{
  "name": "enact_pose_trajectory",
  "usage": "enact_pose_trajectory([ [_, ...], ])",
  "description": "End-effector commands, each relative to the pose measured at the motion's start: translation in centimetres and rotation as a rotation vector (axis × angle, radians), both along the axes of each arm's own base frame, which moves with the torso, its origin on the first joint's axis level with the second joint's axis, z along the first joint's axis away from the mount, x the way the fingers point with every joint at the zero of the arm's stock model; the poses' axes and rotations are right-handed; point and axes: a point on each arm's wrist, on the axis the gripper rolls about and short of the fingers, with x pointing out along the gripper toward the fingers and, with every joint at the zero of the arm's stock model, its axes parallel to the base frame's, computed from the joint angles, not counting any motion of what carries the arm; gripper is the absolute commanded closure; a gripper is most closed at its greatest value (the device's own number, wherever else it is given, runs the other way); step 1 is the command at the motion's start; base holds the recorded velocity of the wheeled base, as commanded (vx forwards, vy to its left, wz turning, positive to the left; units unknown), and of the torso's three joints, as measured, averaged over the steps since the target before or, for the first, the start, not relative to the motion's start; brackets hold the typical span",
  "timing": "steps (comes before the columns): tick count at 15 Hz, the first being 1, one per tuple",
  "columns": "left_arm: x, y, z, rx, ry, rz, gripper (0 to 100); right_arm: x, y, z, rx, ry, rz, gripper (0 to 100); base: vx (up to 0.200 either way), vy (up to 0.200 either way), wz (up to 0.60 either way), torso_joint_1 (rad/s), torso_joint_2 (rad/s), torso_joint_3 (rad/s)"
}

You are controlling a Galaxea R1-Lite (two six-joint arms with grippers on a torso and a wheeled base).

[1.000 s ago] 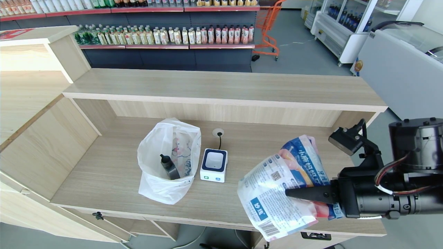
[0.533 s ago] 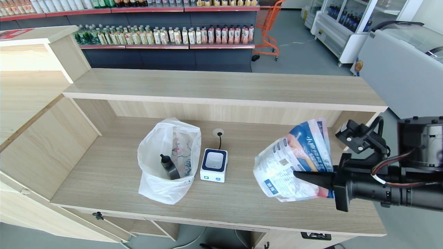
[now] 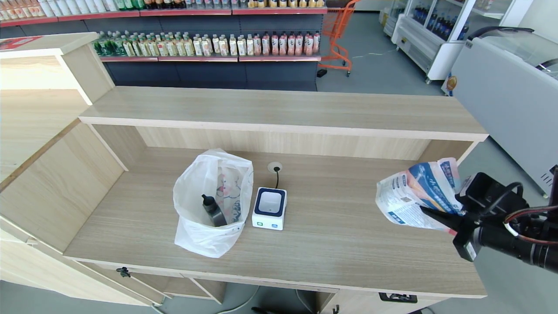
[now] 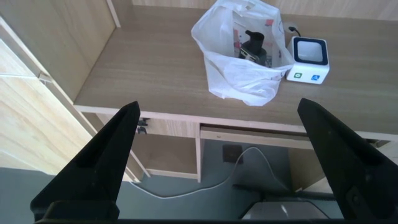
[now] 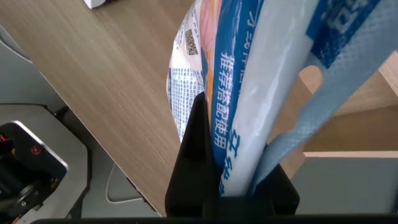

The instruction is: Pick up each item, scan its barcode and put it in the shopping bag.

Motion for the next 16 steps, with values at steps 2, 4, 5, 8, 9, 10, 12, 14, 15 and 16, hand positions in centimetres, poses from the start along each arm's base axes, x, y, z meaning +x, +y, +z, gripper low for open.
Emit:
enact_pose_trajectory([
  [2, 0.0, 0.0, 0.0, -0.001, 0.0, 0.0, 0, -0.4, -0.3, -0.2, 0.009, 0.01, -0.012, 100, 0.0, 0.0, 0.0, 0.0, 0.0, 0.0],
  [4, 0.0, 0.0, 0.0, 0.0, 0.0, 0.0, 0, -0.6, -0.4, -0.5, 0.029, 0.03, -0.017, 100, 0.0, 0.0, 0.0, 0.0, 0.0, 0.0],
  [5, 0.0, 0.0, 0.0, 0.003, 0.0, 0.001, 0, -0.5, -0.4, -0.6, 0.036, 0.036, -0.005, 100, 0.0, 0.0, 0.0, 0.0, 0.0, 0.0],
  [8, 0.0, 0.0, 0.0, 0.0, 0.0, 0.0, 0, -0.4, -0.3, -0.7, 0.076, 0.06, 0.024, 100, 0.0, 0.2, 0.0, 0.004, 0.0, 0.002],
  [9, 0.0, 0.0, 0.0, 0.002, 0.0, 0.0, 0, -0.4, -0.3, -0.7, 0.093, 0.069, 0.023, 100, 0.0, 0.2, 0.0, 0.002, 0.0, 0.002],
  [10, 0.0, 0.0, 0.0, 0.002, 0.0, 0.0, 0, -0.3, -0.2, -0.7, 0.103, 0.075, 0.021, 100, 0.0, 0.2, 0.0, -0.002, 0.01, 0.002],
  [12, 0.0, 0.0, 0.0, 0.003, 0.0, 0.0, 0, 0.0, -0.2, -0.8, 0.127, 0.091, 0.018, 100, 0.0, 0.2, 0.0, 0.0, 0.0, 0.002],
  [14, 0.0, 0.0, 0.0, 0.003, 0.0, 0.0, 0, 0.3, -0.2, -0.9, 0.133, 0.103, 0.019, 100, 0.0, 0.2, 0.0, 0.012, 0.01, 0.0],
  [15, 0.0, 0.0, 0.0, 0.003, 0.0, 0.0, 0, 0.4, -0.1, -1.0, 0.14, 0.108, 0.018, 100, 0.0, 0.2, 0.0, -0.002, 0.0, 0.007],
  [16, 0.0, 0.0, 0.0, 0.003, 0.0, 0.0, 0, 0.6, -0.1, -1.0, 0.146, 0.114, 0.015, 100, 0.0, 0.2, 0.0, -0.002, 0.0, 0.007],
])
